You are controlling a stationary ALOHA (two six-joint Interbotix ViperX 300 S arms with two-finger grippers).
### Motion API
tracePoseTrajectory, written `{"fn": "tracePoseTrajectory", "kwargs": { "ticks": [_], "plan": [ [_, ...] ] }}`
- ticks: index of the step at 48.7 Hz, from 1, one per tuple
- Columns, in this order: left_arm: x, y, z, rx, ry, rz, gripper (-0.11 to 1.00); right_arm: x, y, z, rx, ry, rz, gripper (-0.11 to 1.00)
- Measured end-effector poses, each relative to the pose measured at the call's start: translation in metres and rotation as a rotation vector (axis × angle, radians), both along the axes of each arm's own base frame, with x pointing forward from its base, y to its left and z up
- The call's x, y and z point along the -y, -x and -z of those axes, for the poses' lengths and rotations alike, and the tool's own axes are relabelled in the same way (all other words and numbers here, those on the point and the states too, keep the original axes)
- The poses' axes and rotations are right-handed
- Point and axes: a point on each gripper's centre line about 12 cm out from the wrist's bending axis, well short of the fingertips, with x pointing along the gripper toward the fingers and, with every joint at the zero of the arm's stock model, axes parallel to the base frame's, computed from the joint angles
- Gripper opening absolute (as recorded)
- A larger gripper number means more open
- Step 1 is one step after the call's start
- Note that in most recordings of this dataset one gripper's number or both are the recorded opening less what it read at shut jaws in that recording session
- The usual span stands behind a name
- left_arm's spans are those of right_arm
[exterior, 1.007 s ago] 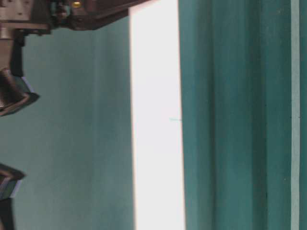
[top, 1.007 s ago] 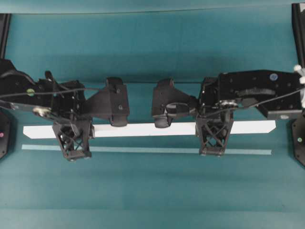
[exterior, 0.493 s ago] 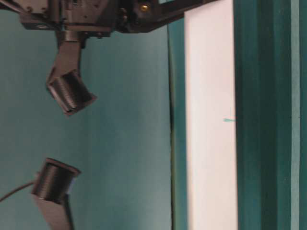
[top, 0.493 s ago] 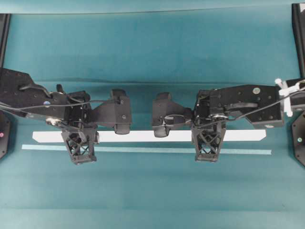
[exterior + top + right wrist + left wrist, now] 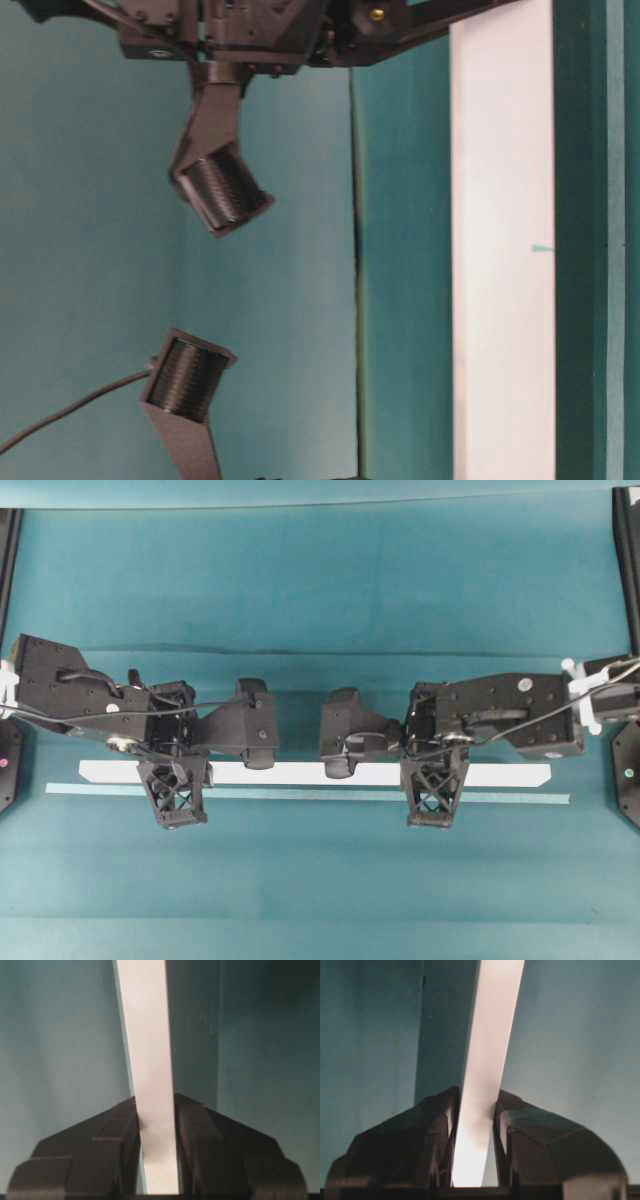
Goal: Lift a wooden board with both hands.
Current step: 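Lower the white board back toward the table with both grippers, then set the white board down on the table, holding with both grippers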
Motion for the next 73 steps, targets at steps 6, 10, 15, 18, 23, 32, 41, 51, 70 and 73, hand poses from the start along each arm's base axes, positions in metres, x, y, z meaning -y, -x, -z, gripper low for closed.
{"fn": "tracePoseTrajectory", "kwargs": {
  "ticks": [6,10,15,18,23,32,41,51,70,73],
  "plan": [
    [0.000,0.001,0.007,0.000,0.000,0.001,0.17,-0.001,-0.002,0.006,-0.005,0.001,-0.002,0.21],
    [0.000,0.001,0.011,0.006,0.002,0.000,0.17,-0.001,-0.002,0.010,-0.006,0.001,-0.002,0.21],
    [0.000,0.001,0.016,0.009,0.003,0.001,0.17,-0.001,-0.002,0.013,-0.008,0.002,-0.001,0.21],
    [0.000,0.001,0.018,0.011,0.001,0.002,0.17,-0.001,-0.002,0.013,-0.009,0.000,0.000,0.21],
    [0.000,0.000,0.018,0.015,0.002,0.000,0.17,0.000,-0.002,0.014,-0.008,0.000,0.002,0.21],
    [-0.002,0.000,0.020,0.021,0.002,-0.002,0.17,0.002,0.001,0.017,-0.008,0.001,0.006,0.21],
    [-0.002,-0.001,0.021,0.024,0.002,-0.004,0.17,0.002,0.005,0.021,-0.006,0.002,0.009,0.21],
    [-0.002,-0.001,0.024,0.024,0.002,-0.004,0.17,0.003,0.005,0.023,0.001,0.003,0.011,0.21],
    [-0.002,0.001,0.027,0.018,0.002,-0.002,0.17,0.004,0.004,0.026,0.020,0.002,0.013,0.21],
    [-0.002,0.001,0.028,0.026,0.002,-0.002,0.17,0.004,0.004,0.026,0.026,0.003,0.014,0.21]
  ]
}}
